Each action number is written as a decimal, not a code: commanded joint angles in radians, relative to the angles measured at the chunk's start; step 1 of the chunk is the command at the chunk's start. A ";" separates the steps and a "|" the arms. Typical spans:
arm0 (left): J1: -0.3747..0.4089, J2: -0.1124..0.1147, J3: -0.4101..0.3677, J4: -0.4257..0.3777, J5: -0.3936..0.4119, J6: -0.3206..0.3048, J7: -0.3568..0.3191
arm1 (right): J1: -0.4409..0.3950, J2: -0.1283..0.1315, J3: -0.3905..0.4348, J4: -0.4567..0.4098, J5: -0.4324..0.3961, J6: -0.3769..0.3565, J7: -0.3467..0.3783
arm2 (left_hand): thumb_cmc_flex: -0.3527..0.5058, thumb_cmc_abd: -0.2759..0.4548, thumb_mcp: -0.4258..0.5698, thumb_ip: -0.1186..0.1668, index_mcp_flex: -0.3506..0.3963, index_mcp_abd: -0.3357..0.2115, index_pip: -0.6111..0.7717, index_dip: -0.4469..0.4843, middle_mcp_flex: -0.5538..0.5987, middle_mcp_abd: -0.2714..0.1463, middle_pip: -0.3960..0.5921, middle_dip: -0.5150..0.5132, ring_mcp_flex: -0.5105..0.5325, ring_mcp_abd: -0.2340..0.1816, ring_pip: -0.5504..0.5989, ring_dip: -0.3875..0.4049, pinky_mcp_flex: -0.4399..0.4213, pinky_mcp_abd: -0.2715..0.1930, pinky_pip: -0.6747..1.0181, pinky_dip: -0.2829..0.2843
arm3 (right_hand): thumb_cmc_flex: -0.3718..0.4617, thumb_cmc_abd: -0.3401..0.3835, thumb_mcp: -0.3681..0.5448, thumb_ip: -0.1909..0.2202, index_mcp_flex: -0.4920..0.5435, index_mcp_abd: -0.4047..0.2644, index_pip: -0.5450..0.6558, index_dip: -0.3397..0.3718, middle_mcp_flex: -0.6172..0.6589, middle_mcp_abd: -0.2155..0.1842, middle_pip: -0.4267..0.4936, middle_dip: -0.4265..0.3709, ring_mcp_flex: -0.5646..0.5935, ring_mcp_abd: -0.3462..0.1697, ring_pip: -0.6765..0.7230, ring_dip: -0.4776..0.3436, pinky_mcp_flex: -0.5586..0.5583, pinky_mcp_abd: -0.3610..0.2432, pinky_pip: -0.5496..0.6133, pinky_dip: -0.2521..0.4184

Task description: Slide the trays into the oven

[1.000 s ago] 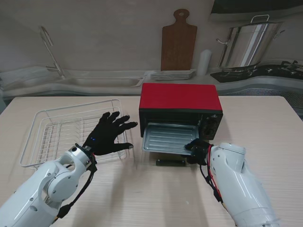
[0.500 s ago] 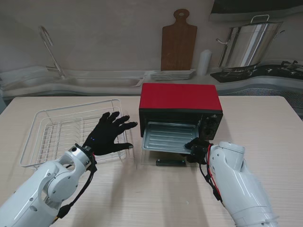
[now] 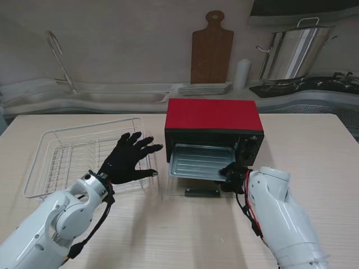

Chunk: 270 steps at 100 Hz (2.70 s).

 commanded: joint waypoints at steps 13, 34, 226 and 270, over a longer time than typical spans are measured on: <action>0.010 -0.004 -0.003 -0.013 -0.001 -0.001 -0.014 | -0.001 -0.014 0.001 0.009 0.003 0.008 0.001 | 0.007 0.045 -0.032 0.039 -0.027 -0.012 -0.012 -0.020 -0.039 -0.013 -0.016 -0.017 -0.031 -0.028 -0.020 -0.012 -0.008 -0.022 -0.051 -0.019 | 0.067 0.030 0.054 -0.001 -0.016 -0.040 0.054 -0.020 -0.025 0.042 -0.015 0.005 0.037 0.029 -0.027 -0.018 -0.039 -0.040 -0.008 -0.012; 0.008 -0.004 -0.001 -0.013 -0.001 0.000 -0.015 | 0.005 -0.015 0.003 0.011 0.019 0.010 -0.007 | 0.006 0.045 -0.032 0.039 -0.027 -0.012 -0.012 -0.019 -0.039 -0.013 -0.016 -0.017 -0.031 -0.028 -0.021 -0.012 -0.008 -0.021 -0.051 -0.019 | 0.062 0.040 0.050 0.001 -0.025 -0.033 0.049 -0.037 -0.027 0.046 -0.032 0.001 0.030 0.032 -0.046 -0.025 -0.045 -0.036 -0.021 -0.025; 0.013 -0.004 -0.007 -0.016 -0.002 0.007 -0.018 | 0.093 -0.036 -0.041 0.108 0.085 -0.049 -0.076 | 0.007 0.045 -0.033 0.039 -0.027 -0.004 -0.010 -0.012 -0.040 -0.011 -0.014 -0.016 -0.031 -0.023 -0.019 -0.010 -0.009 -0.021 -0.049 -0.018 | 0.009 0.193 -0.181 0.011 -0.218 -0.003 0.123 -0.160 -0.188 0.023 -0.063 0.028 -0.146 0.016 -0.174 -0.055 -0.192 -0.025 -0.177 -0.087; 0.014 -0.004 -0.009 -0.016 -0.001 0.006 -0.017 | 0.106 -0.041 -0.055 0.123 0.107 -0.075 -0.111 | 0.006 0.045 -0.034 0.039 -0.026 -0.003 -0.010 -0.012 -0.039 -0.011 -0.014 -0.016 -0.031 -0.023 -0.018 -0.010 -0.009 -0.021 -0.049 -0.018 | 0.005 0.209 -0.208 0.012 -0.243 -0.012 0.133 -0.172 -0.217 0.007 -0.064 0.030 -0.173 -0.002 -0.192 -0.058 -0.224 -0.039 -0.199 -0.084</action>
